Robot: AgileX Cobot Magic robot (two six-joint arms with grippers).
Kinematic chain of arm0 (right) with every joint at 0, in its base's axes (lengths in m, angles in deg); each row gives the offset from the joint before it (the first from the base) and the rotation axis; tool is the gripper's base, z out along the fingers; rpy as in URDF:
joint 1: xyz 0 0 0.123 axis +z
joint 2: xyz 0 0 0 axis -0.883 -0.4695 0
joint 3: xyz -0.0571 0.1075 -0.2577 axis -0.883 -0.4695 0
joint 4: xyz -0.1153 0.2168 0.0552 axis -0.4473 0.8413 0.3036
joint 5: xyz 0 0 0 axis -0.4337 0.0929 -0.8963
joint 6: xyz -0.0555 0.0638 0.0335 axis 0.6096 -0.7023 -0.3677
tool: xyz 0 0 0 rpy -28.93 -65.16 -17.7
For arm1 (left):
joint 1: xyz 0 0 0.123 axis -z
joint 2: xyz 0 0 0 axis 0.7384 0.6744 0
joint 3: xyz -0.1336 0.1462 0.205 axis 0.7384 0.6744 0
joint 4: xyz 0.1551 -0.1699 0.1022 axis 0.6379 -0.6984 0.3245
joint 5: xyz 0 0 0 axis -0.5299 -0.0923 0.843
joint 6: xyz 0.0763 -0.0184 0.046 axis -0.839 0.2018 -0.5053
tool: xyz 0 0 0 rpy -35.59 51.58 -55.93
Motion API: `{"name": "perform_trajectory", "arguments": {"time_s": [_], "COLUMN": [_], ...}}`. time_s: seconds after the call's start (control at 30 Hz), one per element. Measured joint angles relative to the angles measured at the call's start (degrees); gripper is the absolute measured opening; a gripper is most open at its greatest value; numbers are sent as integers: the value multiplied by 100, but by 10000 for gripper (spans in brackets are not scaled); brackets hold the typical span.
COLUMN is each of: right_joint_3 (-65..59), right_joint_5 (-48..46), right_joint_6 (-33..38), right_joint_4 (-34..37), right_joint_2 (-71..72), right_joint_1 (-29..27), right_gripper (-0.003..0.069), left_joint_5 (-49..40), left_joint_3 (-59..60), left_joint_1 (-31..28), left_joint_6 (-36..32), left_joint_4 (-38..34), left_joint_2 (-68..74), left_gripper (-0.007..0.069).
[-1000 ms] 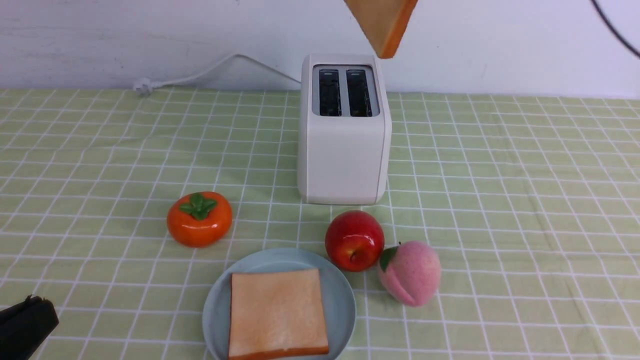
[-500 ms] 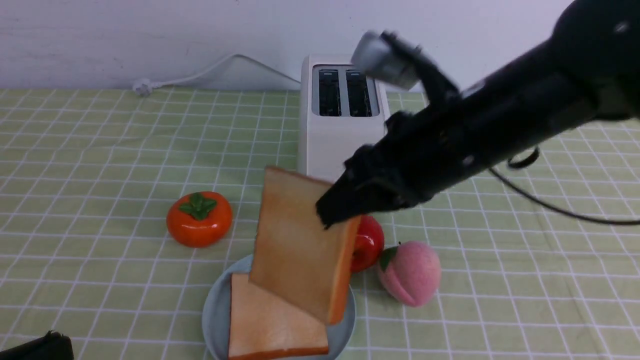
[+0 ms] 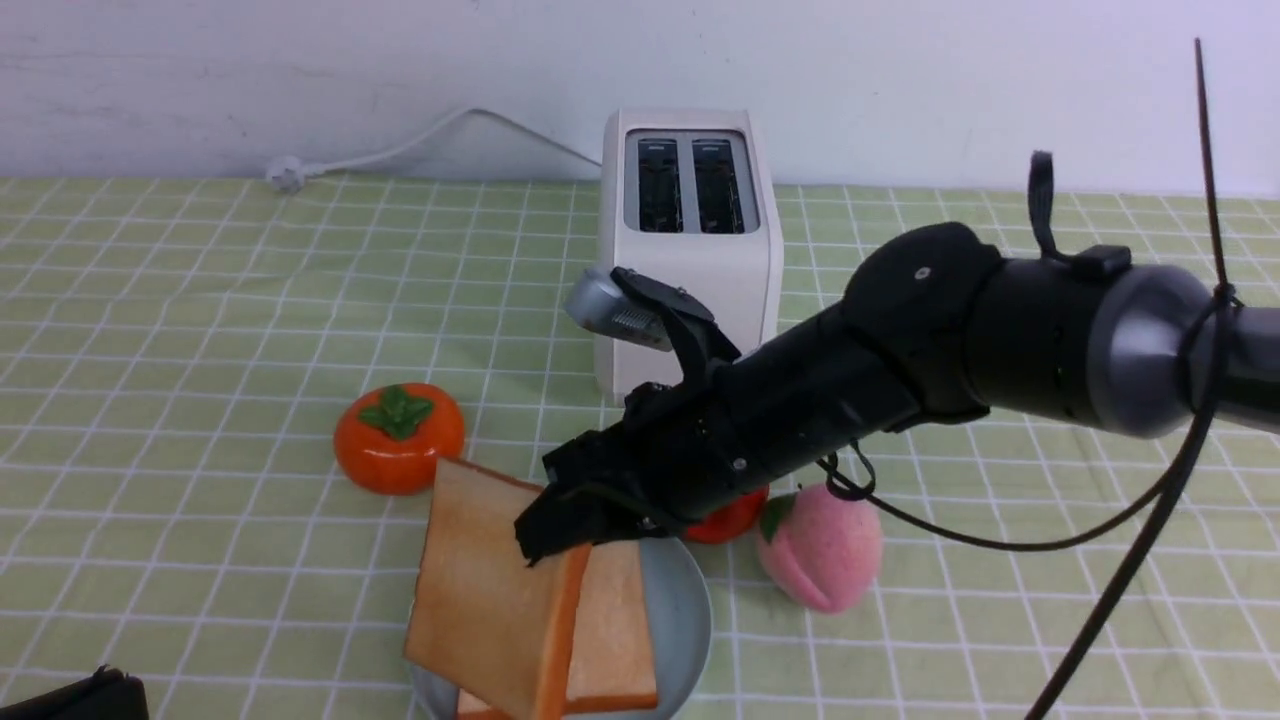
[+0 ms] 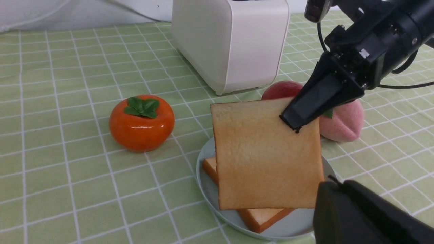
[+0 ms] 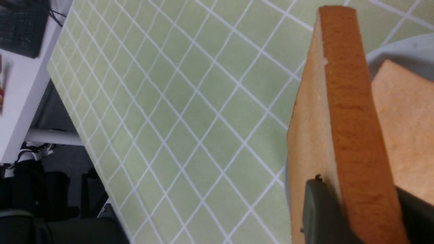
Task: Take toasted bread from bread machine on green coffee tablecloth place on plate.
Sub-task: 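Place the held slice of bread on top of the slice on the plate with the right gripper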
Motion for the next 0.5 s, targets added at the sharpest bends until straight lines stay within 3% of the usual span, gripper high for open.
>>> {"name": "perform_trajectory", "arguments": {"time_s": [0.13, 0.23, 0.27, 0.37, 0.5], "right_joint_3": [0, 0, 0, 0, 0], "right_joint_5": [157, 215, 215, 179, -54], "right_joint_6": [-354, -973, -1020, -1846, -2555], "right_joint_4": [-599, -1262, -1320, -2431, -3583], "right_joint_2": [0, 42, 42, 413, 1268], "right_joint_1": [-6, -58, -58, -186, -223], "right_gripper": [355, 420, 420, 423, 365], "left_joint_5": [0, 0, 0, 0, -12], "left_joint_3": [0, 0, 0, 0, 0], "left_joint_1": [0, 0, 0, 0, 0], "left_joint_6": [0, 0, 0, 0, 0], "left_joint_4": [0, 0, 0, 0, 5], "left_joint_2": [0, 0, 0, 0, 0], "left_gripper": [-13, -13, -13, -13, -13]}}
